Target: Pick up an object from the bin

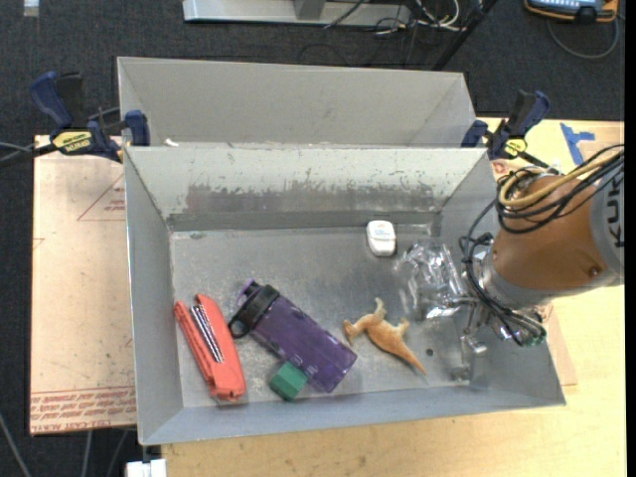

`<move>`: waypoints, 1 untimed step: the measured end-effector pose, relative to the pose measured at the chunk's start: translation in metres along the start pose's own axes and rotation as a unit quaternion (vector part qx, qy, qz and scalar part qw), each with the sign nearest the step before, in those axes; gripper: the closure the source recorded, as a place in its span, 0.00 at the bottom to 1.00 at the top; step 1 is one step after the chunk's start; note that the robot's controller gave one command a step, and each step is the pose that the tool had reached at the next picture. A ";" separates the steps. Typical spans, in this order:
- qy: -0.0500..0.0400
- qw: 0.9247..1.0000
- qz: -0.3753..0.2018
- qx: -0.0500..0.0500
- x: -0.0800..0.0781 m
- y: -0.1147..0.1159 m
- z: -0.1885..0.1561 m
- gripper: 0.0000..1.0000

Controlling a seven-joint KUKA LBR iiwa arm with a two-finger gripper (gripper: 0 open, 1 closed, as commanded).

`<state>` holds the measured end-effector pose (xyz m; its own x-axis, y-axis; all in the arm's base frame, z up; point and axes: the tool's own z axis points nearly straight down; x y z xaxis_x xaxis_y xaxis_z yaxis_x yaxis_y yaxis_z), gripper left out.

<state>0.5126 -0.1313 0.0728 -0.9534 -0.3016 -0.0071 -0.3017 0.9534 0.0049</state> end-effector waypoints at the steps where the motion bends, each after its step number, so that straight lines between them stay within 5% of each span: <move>1: 0.000 1.000 0.012 0.002 -0.023 0.028 0.002 0.00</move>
Offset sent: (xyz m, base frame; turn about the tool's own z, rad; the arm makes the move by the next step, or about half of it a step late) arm 0.0394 0.0540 0.0000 -0.2177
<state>0.5267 -0.0980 0.0713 -0.9604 -0.2785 -0.0066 -0.2785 0.9604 0.0003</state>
